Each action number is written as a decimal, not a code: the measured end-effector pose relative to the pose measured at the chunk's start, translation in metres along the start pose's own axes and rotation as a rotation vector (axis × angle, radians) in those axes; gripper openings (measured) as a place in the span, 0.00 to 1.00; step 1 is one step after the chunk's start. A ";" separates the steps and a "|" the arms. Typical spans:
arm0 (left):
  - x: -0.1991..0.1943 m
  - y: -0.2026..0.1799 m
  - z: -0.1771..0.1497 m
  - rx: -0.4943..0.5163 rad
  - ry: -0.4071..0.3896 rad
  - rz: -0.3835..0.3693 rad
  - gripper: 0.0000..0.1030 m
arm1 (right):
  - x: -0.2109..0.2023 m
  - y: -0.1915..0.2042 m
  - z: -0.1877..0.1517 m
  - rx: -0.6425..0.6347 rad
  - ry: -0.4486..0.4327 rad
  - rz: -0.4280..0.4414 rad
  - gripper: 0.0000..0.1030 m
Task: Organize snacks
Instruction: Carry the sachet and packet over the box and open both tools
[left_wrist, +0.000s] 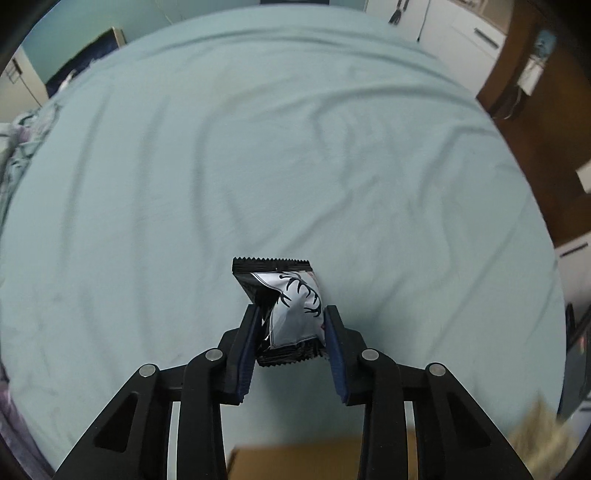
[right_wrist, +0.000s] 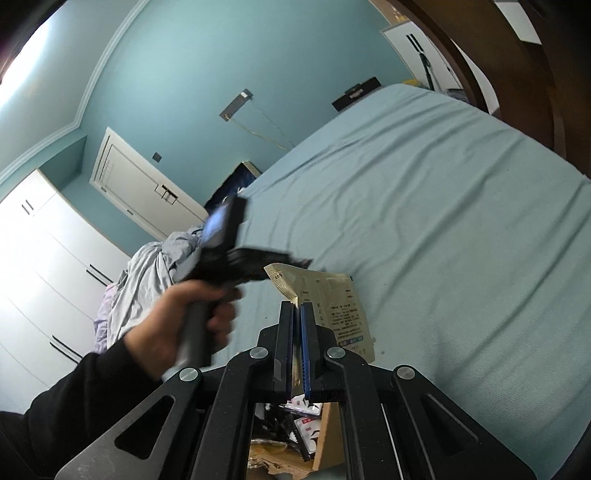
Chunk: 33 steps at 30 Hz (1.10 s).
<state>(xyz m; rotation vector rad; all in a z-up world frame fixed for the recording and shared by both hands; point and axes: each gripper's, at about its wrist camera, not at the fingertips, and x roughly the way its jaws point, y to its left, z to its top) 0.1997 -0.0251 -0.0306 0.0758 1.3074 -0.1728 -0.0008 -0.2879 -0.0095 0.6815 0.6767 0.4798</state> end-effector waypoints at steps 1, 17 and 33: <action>-0.015 0.006 -0.012 0.010 -0.017 0.002 0.32 | 0.001 0.003 -0.002 -0.012 0.001 0.000 0.02; -0.074 0.019 -0.163 0.187 -0.073 -0.233 0.41 | 0.025 0.032 -0.027 -0.180 0.058 0.067 0.02; -0.083 0.050 -0.142 0.043 -0.240 0.065 0.79 | 0.053 0.068 -0.034 -0.325 0.192 0.017 0.05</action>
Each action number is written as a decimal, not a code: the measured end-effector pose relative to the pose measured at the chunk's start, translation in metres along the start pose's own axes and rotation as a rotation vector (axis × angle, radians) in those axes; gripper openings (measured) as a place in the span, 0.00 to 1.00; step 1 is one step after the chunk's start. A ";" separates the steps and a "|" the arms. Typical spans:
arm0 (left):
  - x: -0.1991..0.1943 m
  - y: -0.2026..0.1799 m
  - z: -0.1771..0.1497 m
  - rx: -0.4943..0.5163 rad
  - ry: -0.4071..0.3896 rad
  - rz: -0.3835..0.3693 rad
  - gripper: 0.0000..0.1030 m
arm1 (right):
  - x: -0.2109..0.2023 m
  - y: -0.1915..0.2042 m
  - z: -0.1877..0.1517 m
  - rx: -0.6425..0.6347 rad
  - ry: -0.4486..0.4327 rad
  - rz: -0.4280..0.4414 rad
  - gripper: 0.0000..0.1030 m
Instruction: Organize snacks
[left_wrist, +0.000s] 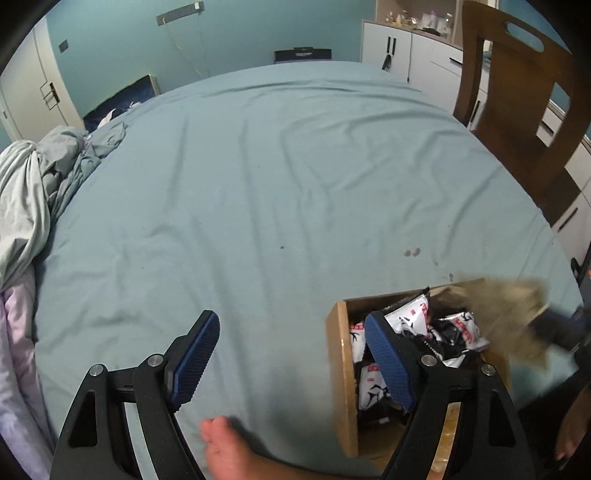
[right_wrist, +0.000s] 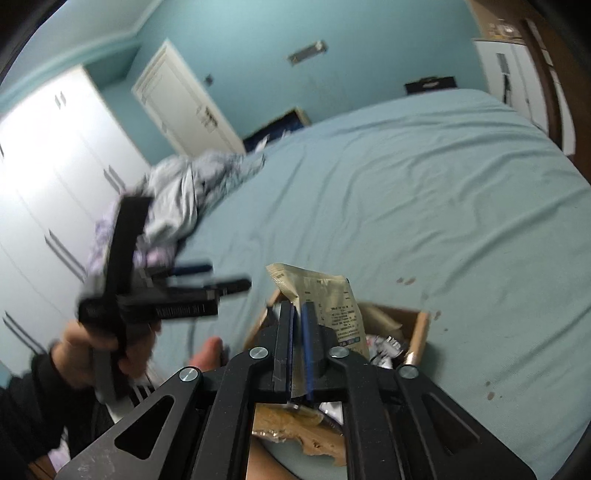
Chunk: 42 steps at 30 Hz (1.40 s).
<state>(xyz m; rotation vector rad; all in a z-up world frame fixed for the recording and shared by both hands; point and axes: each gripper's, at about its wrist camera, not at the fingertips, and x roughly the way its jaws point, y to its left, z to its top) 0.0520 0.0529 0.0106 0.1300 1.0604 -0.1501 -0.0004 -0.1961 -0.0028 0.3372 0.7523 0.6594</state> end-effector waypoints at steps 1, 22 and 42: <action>0.000 -0.002 0.001 0.003 -0.001 -0.003 0.79 | 0.006 0.004 0.001 -0.003 0.024 -0.012 0.07; -0.024 -0.025 -0.013 0.167 -0.045 0.007 0.87 | -0.004 0.007 0.024 -0.068 0.115 -0.472 0.40; -0.019 -0.027 -0.012 0.171 -0.025 0.029 0.96 | 0.030 0.009 0.013 -0.097 0.162 -0.558 0.76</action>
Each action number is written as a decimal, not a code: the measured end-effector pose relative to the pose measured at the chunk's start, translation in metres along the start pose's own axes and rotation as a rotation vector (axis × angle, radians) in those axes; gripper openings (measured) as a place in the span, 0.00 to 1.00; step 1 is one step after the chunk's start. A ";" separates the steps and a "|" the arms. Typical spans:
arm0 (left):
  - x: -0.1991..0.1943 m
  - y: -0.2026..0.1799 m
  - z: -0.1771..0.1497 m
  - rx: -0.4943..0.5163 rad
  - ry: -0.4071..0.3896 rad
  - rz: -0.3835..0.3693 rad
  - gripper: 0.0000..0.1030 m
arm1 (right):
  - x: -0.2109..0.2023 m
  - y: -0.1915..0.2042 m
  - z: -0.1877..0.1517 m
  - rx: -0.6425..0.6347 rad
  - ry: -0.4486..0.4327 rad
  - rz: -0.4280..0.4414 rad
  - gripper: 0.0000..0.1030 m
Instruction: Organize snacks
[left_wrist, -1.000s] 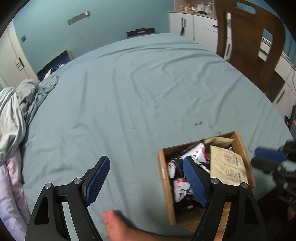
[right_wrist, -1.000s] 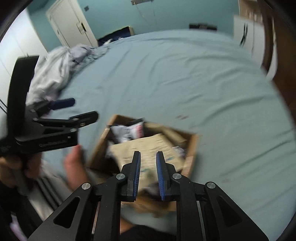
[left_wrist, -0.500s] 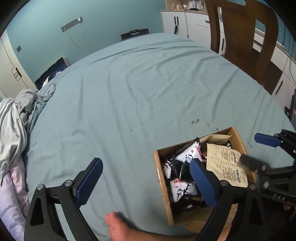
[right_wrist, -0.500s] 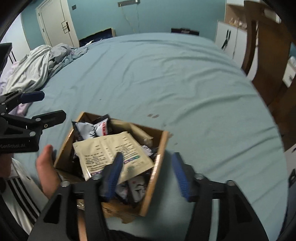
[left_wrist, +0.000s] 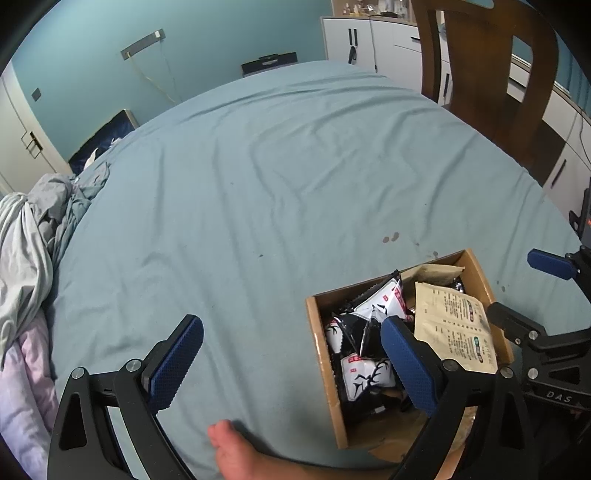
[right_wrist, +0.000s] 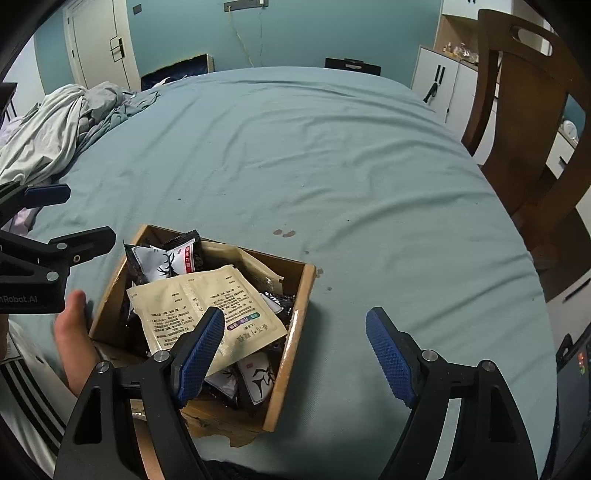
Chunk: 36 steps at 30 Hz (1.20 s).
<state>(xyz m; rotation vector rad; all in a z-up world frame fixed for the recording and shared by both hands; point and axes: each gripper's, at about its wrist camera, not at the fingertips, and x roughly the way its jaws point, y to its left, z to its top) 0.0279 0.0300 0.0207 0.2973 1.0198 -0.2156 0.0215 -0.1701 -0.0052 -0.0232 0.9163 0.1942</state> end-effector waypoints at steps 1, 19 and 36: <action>0.000 0.000 0.000 0.000 0.000 0.000 0.96 | 0.001 0.001 0.000 -0.004 -0.001 -0.003 0.76; 0.001 0.001 -0.001 -0.004 0.003 0.010 0.96 | -0.002 -0.017 0.002 0.056 -0.013 -0.017 0.76; 0.000 0.004 -0.002 -0.010 -0.003 0.021 0.96 | 0.000 -0.021 0.004 0.052 -0.017 -0.029 0.76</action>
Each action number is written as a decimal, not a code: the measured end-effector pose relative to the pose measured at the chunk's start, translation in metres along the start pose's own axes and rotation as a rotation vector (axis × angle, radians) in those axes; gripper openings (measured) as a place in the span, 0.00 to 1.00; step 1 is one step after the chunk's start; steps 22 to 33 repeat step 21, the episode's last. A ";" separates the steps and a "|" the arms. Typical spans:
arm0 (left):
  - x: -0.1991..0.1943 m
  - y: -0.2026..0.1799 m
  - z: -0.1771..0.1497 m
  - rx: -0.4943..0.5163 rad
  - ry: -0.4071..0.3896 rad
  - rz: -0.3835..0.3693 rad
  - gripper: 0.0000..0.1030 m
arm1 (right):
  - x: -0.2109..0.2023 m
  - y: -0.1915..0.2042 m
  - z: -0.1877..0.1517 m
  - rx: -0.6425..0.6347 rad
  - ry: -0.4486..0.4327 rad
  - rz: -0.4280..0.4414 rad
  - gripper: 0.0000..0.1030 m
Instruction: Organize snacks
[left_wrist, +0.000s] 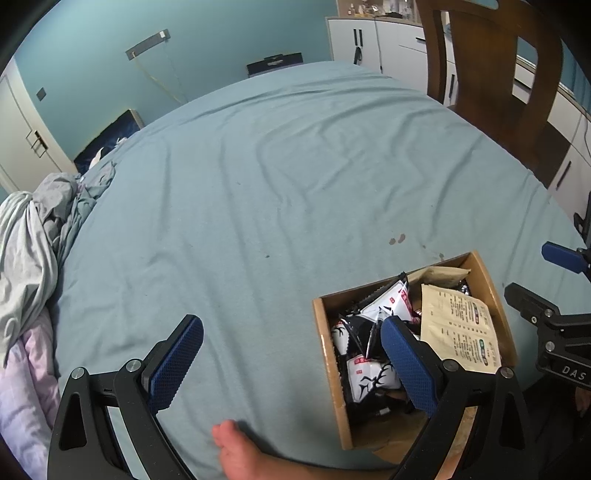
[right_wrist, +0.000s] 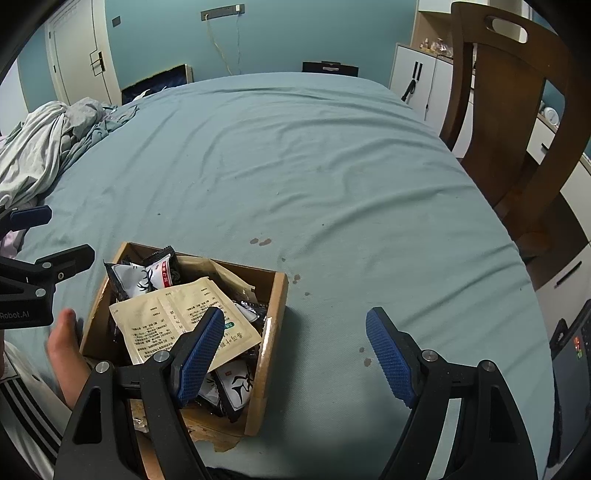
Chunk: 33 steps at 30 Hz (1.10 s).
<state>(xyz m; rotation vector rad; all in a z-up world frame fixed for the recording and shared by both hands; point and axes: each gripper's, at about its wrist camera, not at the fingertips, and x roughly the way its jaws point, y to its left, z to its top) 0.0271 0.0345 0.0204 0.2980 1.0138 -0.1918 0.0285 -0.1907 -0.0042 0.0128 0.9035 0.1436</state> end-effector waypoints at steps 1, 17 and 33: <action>0.000 0.000 0.000 -0.001 0.001 -0.002 0.96 | 0.000 0.000 0.000 0.000 0.001 0.000 0.76; 0.004 -0.002 0.002 0.013 0.015 0.007 0.96 | 0.001 -0.003 0.001 -0.008 0.006 -0.002 0.76; 0.003 -0.005 0.000 0.021 0.013 0.010 0.96 | 0.001 -0.003 0.002 -0.010 0.007 -0.003 0.76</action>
